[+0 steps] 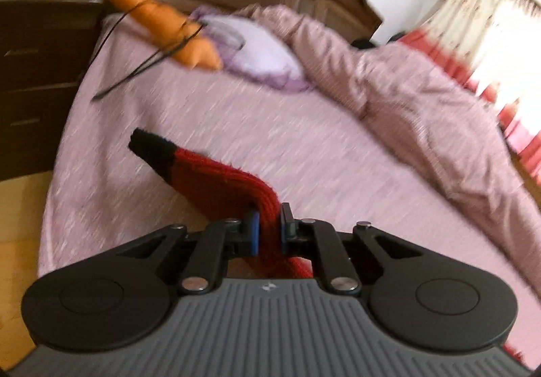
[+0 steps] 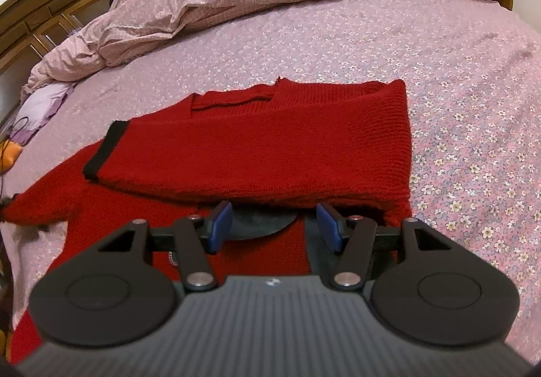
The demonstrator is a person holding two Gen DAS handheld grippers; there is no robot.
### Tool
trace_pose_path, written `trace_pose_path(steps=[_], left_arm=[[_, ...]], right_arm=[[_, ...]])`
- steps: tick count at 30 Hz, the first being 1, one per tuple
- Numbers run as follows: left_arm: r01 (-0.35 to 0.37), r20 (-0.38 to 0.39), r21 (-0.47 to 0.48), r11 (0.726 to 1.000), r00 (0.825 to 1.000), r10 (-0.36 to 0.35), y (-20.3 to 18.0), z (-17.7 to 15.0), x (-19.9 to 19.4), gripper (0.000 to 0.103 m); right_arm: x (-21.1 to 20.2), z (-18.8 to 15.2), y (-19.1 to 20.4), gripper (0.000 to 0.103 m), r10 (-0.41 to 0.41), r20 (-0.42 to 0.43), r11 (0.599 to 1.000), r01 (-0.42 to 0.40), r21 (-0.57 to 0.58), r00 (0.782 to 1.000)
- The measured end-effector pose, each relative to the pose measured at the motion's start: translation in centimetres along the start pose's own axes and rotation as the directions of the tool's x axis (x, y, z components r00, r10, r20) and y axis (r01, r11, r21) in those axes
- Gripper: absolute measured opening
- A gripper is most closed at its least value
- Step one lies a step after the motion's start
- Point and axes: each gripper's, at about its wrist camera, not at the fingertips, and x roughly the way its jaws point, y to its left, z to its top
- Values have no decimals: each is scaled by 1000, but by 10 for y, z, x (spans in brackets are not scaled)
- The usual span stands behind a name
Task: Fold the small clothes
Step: 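Grasp the other sleeve near its black cuff with the left gripper, then fold the held sleeve across the cardigan body and open the left gripper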
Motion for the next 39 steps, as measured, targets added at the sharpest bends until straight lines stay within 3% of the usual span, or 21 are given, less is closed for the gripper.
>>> trace_pose_path(steps=[5,7,10,15,19,26,34,39], left_arm=[[147,79,28,989,986,-149,-46,32,-18,13],[214,96,69,974,971,-220,-69,40,-25,13],[332,97,132,934,934,-345,-108,44,-36,13],[468,14,196,862,877,-480,-181,19,-42,13],[545,-81,206,813,837,-541,-222,-14,-40,13],[630,-261,246,737,775,-575,-266,-89,-40,13],[661,-442,321,678,738,-510,-277,-163,-32,13],[682,-520,350,641,711,-472,-278,-182,-30,14]], right_arm=[[-4,-1,-1,58,17,13,1000,-17,7,1000],[-5,-2,-2,58,22,17,1000,-22,12,1000],[-7,-3,-4,58,28,22,999,-28,23,999],[-8,-7,-10,58,35,23,998,-36,44,999],[-11,-9,-16,58,36,26,997,-38,61,999],[-15,-12,-27,58,26,34,995,-30,97,999],[-9,-12,-30,58,33,16,994,-34,106,999],[-5,-9,-26,58,39,5,995,-39,93,999]])
